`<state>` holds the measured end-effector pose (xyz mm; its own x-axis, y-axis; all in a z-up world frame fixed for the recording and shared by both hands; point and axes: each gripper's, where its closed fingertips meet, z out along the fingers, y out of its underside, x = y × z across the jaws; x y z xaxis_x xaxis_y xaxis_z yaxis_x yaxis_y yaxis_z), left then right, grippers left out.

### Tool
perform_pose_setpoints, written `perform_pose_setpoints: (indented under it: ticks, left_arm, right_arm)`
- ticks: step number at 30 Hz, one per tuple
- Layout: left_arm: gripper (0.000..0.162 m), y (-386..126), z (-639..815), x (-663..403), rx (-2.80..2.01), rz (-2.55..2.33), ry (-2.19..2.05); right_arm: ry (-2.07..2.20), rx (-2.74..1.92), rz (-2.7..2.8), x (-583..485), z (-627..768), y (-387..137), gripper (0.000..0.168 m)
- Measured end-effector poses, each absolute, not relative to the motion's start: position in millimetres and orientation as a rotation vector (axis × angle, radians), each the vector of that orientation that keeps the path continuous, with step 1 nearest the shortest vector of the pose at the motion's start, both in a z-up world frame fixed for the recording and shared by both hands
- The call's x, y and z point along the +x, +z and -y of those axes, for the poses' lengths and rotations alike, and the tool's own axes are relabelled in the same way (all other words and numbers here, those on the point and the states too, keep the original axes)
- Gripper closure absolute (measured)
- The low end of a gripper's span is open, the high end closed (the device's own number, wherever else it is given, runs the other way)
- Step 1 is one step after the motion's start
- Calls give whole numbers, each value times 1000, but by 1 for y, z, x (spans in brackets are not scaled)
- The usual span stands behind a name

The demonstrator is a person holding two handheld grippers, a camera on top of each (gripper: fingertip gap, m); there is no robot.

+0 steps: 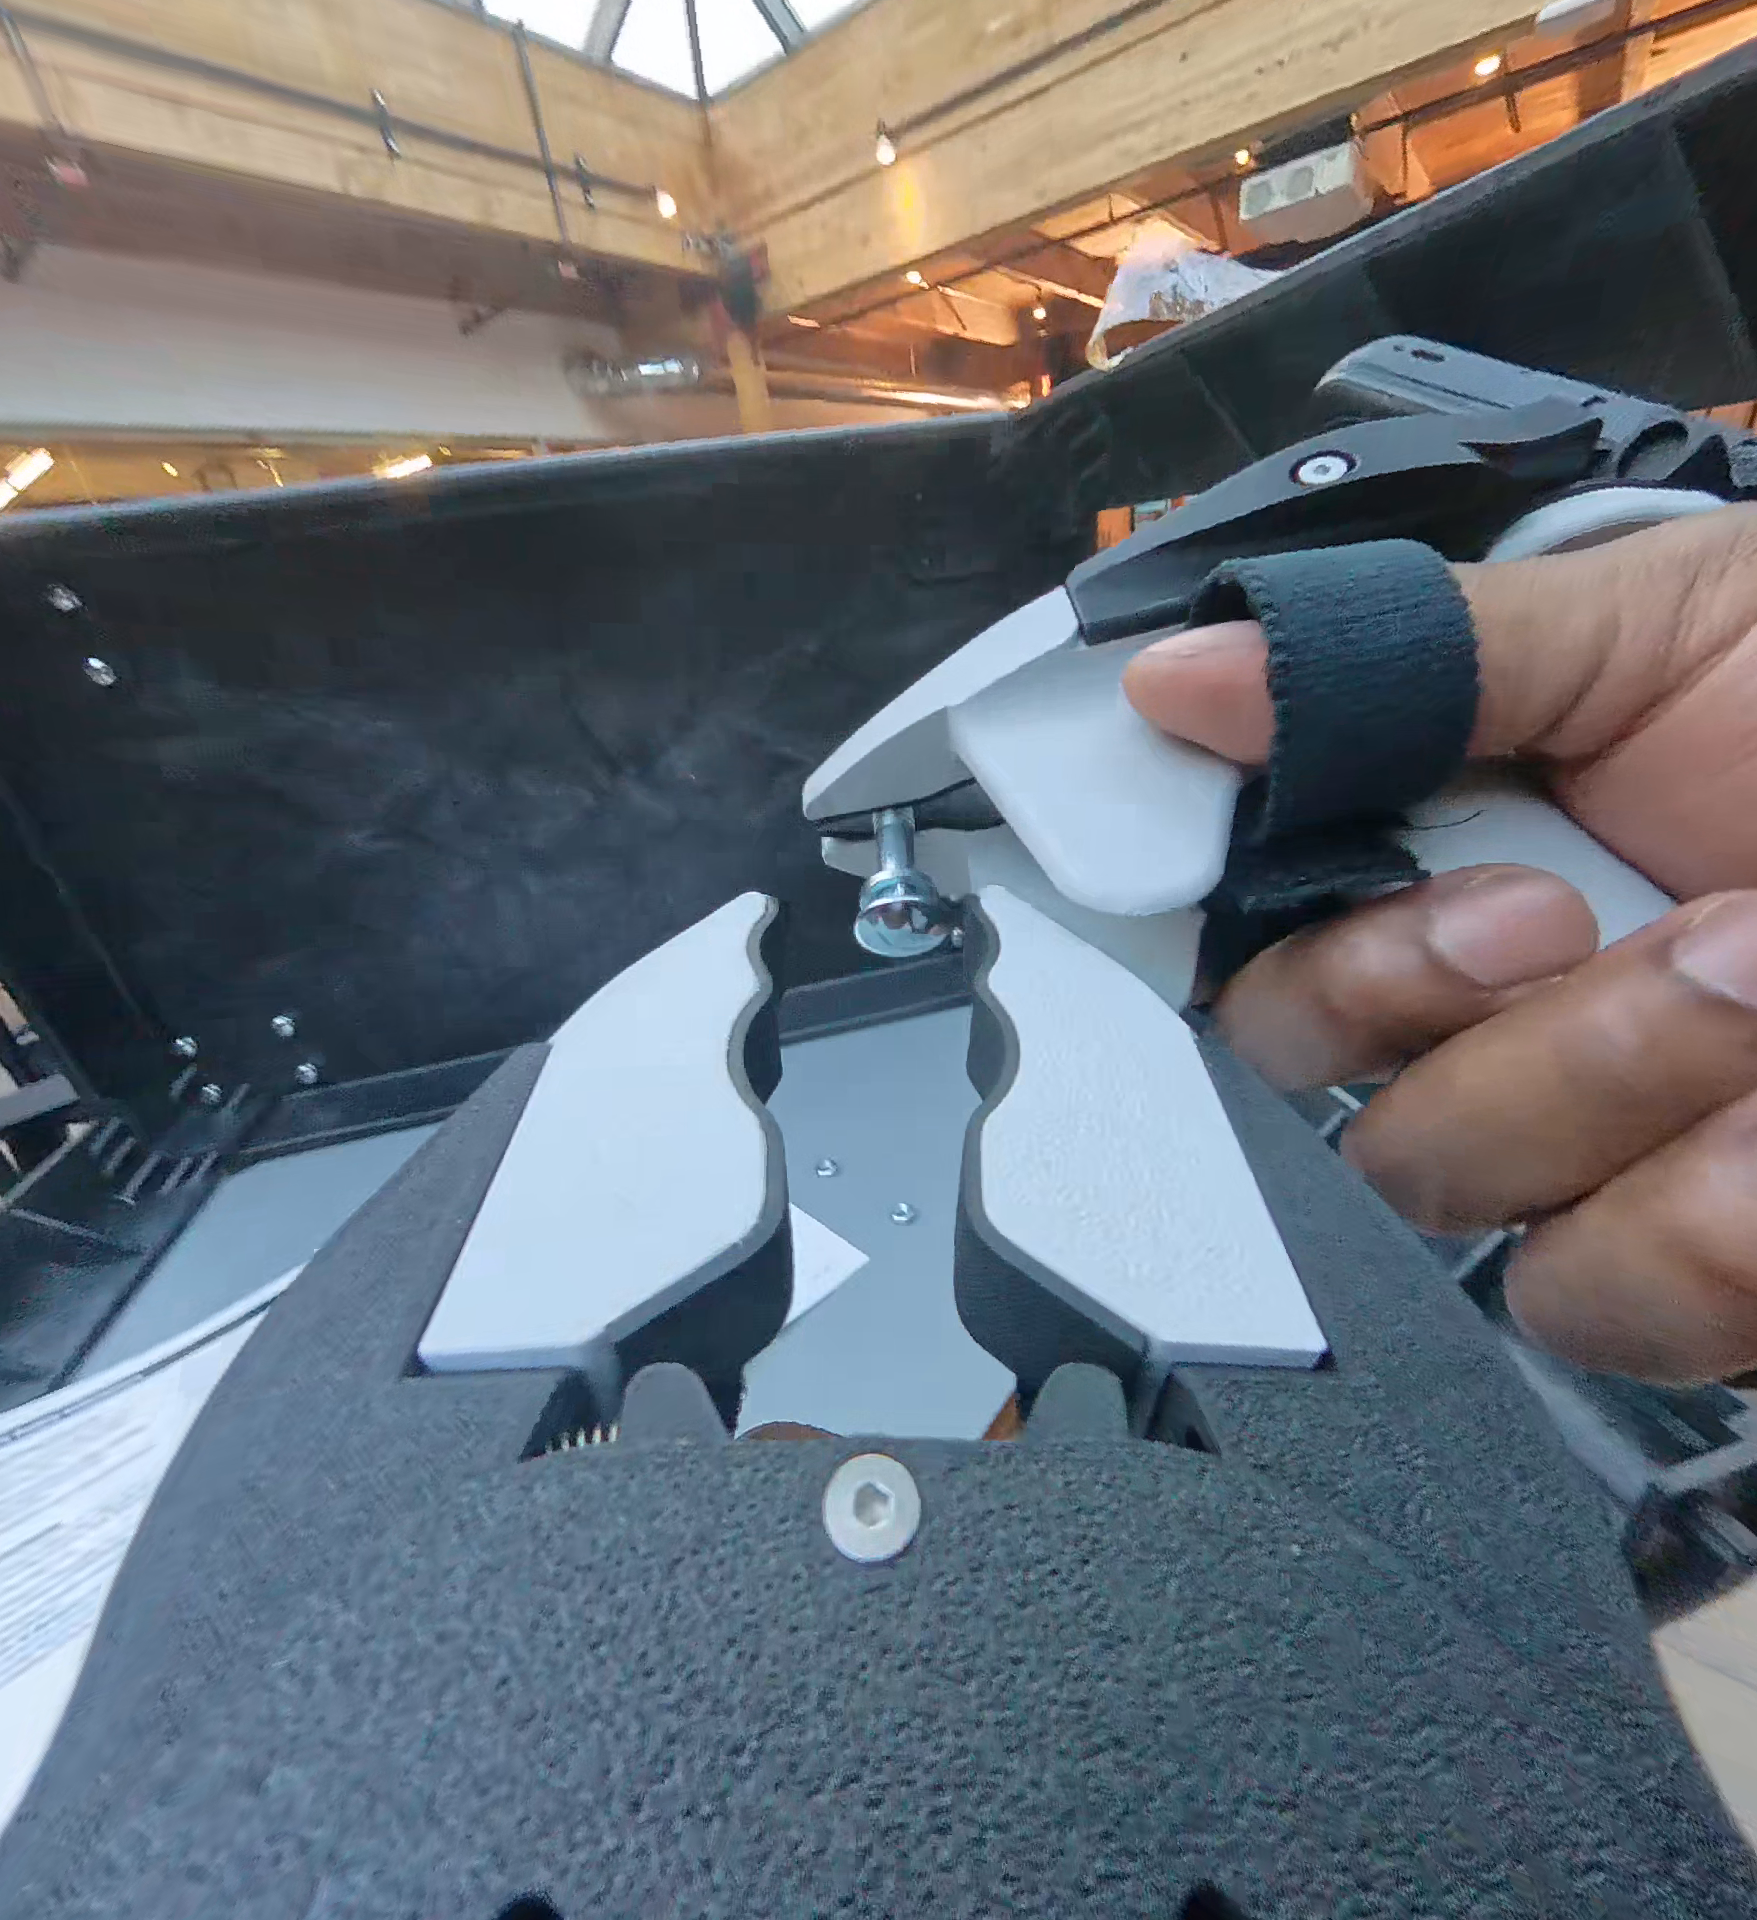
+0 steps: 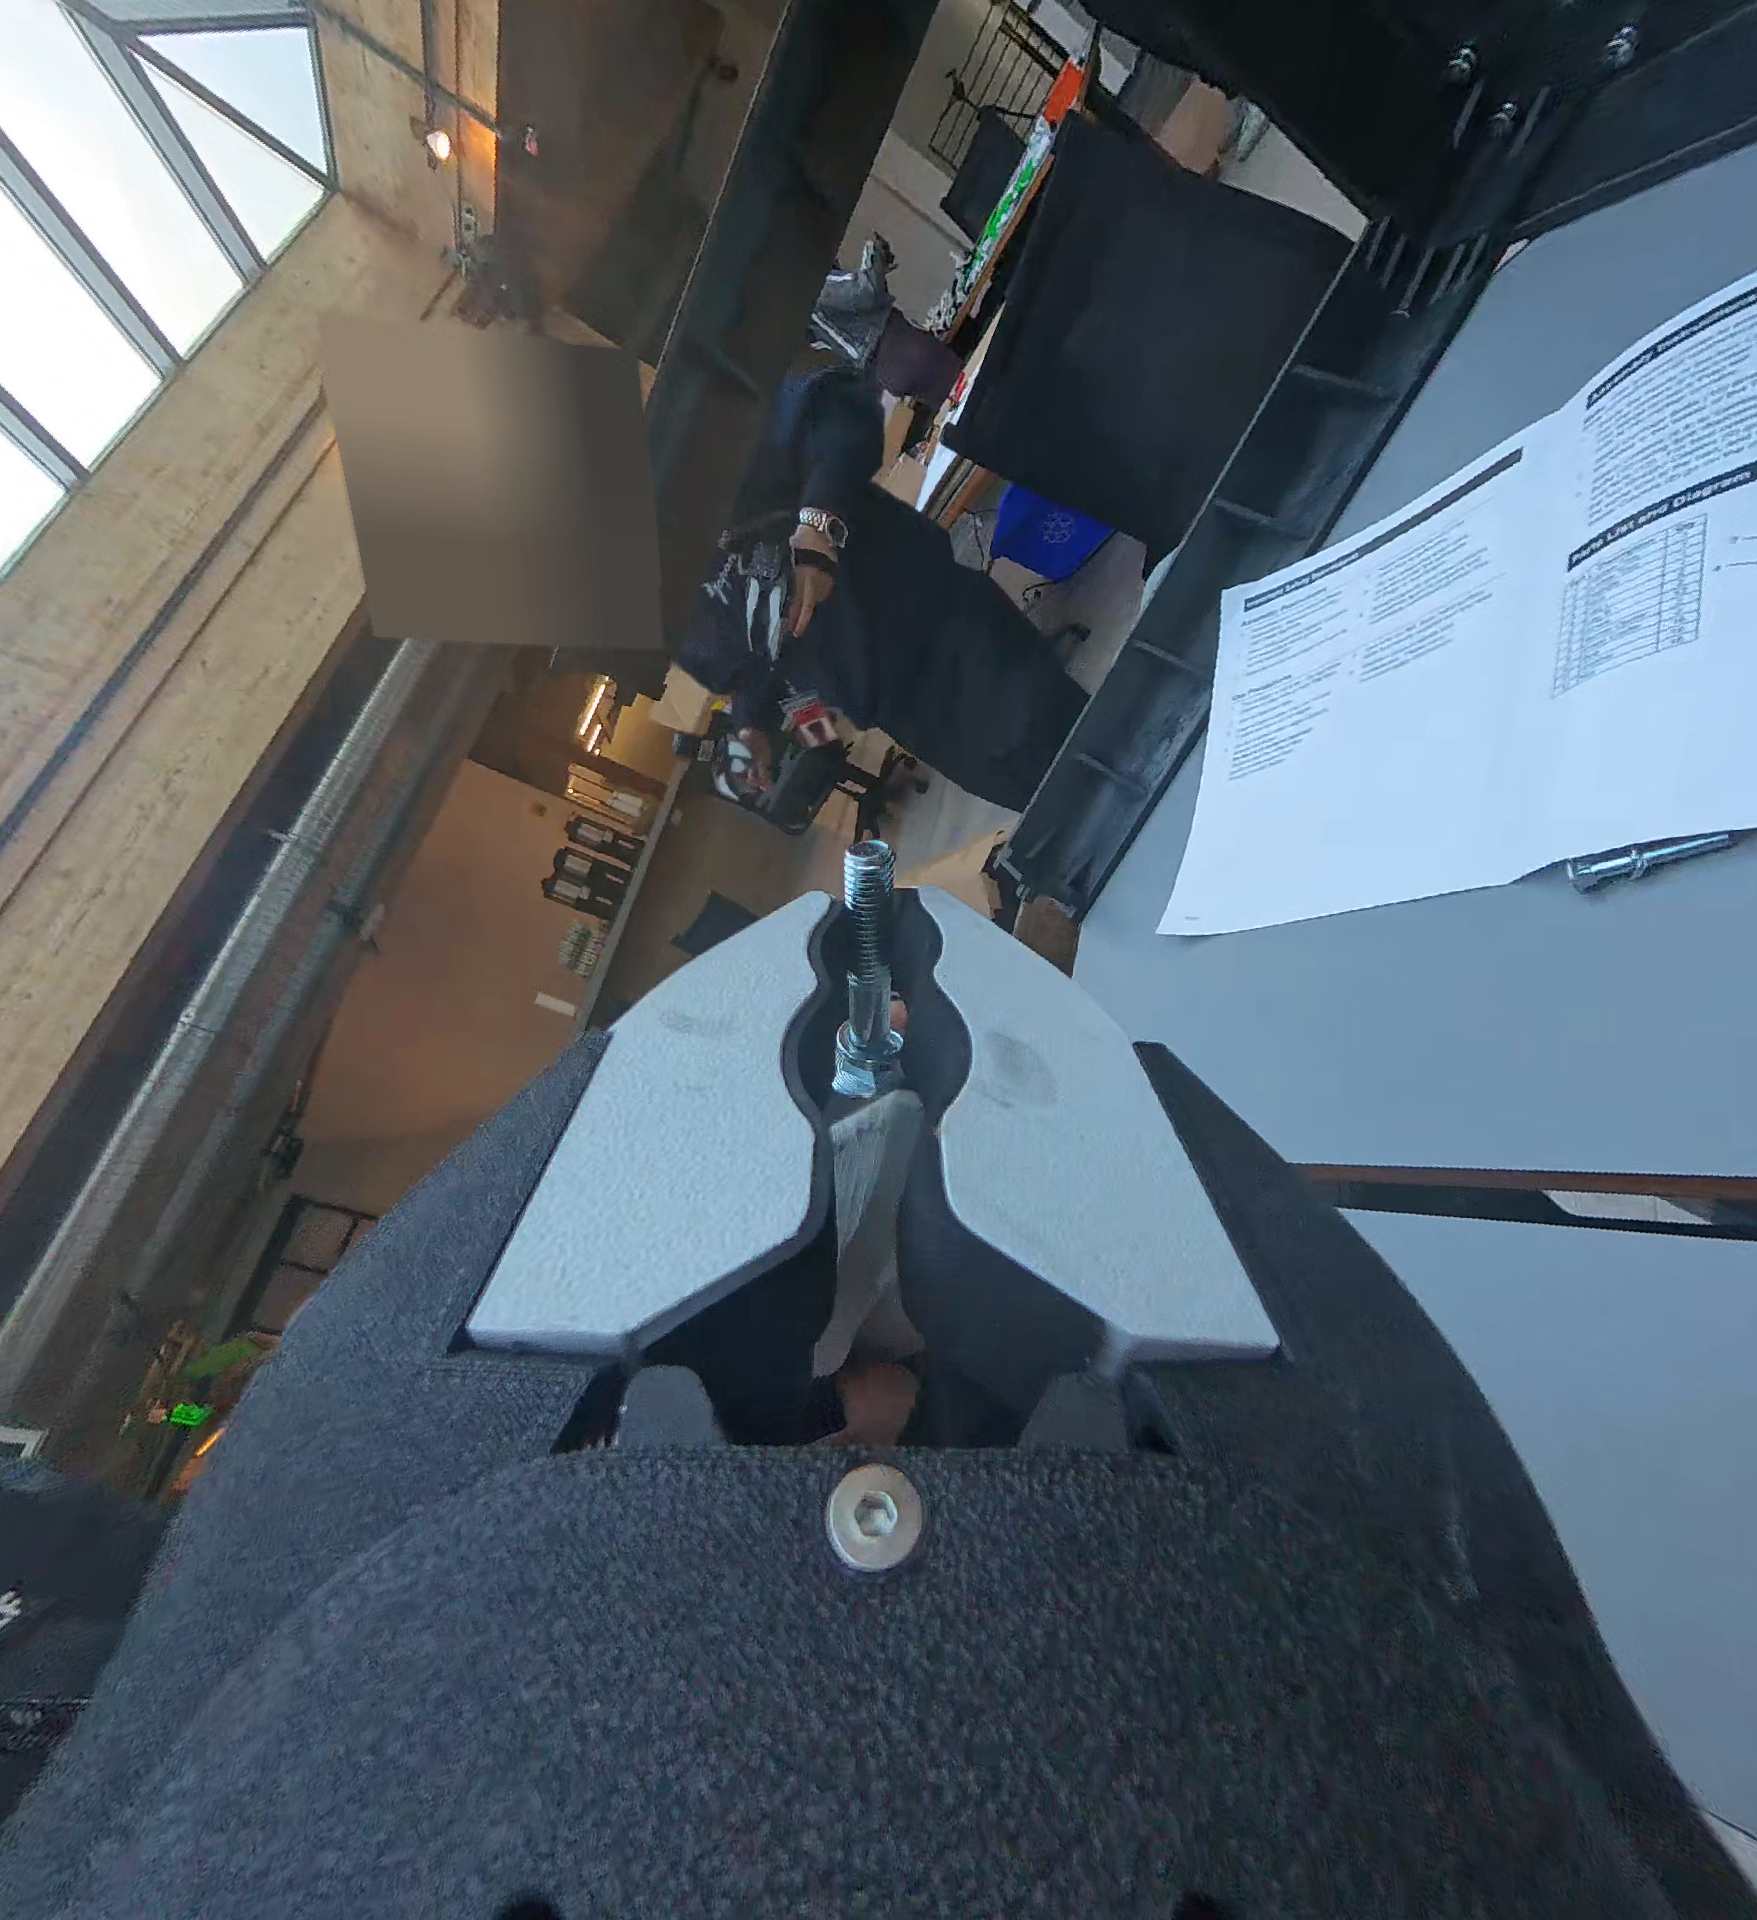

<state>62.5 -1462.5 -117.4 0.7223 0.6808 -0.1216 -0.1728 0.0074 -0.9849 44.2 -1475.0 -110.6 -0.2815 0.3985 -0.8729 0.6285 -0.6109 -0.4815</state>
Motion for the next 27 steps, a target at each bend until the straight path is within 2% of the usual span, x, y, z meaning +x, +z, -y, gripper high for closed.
perform_pose_setpoints:
  ticks: [14, 27]
  left_arm:
    - [144, -111, 1457, 70, -1341, 451, 730]
    - [146, -111, 1433, 74, -1348, 456, 667]
  right_arm:
    - [-1997, 1771, -1223, 51, 1473, -106, 158]
    - [-1999, 1776, -1220, 52, 1445, -106, 157]
